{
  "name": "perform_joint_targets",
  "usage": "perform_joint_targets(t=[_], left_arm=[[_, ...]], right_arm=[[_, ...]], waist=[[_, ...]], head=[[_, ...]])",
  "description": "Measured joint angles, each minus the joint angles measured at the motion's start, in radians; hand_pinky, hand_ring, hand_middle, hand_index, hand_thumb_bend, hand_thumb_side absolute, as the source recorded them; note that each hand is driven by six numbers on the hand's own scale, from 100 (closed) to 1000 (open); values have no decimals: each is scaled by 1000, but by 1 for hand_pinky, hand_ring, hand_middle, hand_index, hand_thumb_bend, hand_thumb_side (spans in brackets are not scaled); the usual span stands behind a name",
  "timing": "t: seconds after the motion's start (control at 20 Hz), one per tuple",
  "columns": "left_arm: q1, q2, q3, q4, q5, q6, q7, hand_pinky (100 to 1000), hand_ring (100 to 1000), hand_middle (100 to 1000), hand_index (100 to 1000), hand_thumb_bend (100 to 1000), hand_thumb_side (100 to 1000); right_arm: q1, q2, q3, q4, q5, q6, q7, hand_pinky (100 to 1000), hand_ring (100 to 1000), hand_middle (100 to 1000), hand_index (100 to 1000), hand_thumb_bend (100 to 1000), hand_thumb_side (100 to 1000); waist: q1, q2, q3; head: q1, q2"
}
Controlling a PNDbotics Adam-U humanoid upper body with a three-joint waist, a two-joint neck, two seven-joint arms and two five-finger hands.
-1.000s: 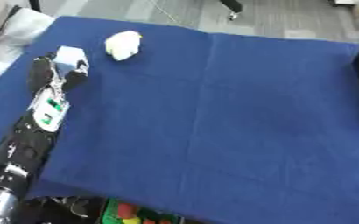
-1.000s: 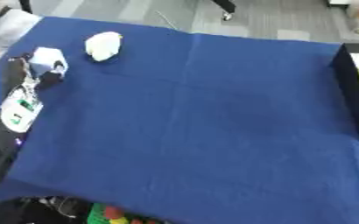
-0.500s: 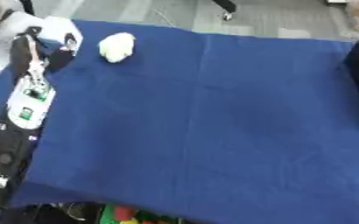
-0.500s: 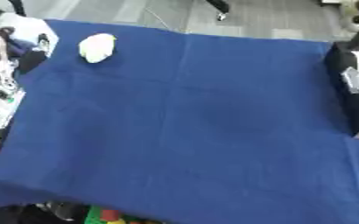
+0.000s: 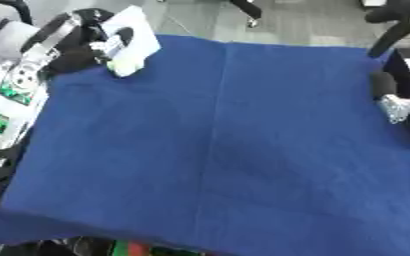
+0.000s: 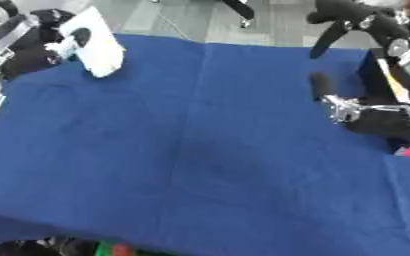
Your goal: Pick up the objects with one hand, pass them to the other hand, and then place them into the box on the other side of the table.
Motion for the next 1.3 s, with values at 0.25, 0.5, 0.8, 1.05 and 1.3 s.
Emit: perform_joint_targets(t=[0.25, 0.5, 0.8, 1.05, 1.3], left_arm=[[-38, -7, -86, -35, 91, 16, -179, 740, 426, 276, 591, 100, 637], [-66, -34, -141, -54, 142, 50, -271, 741, 428, 279, 593, 100, 661], [-84, -63, -176, -86, 170, 88, -318, 741, 429, 281, 594, 100, 674], [-89, -80, -193, -107, 174, 120, -322, 741, 429, 281, 593, 100, 682], [-97, -97, -207, -120, 180, 147, -321, 741, 429, 282, 592, 100, 688]], right_arm=[[-21, 53, 56, -5, -4, -53, 53, 891, 850, 599, 987, 100, 100], [-26, 88, 87, -5, 4, -89, 88, 883, 875, 669, 1000, 100, 100], [-26, 118, 102, -6, 79, -116, 109, 889, 940, 796, 1000, 100, 100], [-26, 133, 108, -12, 174, -127, 95, 912, 1000, 871, 1000, 100, 100], [-35, 144, 122, -15, 253, -141, 69, 940, 1000, 914, 1000, 155, 100]], waist=[[1, 0, -1], [2, 0, -2], [4, 0, -4], [5, 1, -5], [5, 1, -3]], head=[[-6, 0], [-9, 1], [-11, 7], [-14, 9], [-16, 10]])
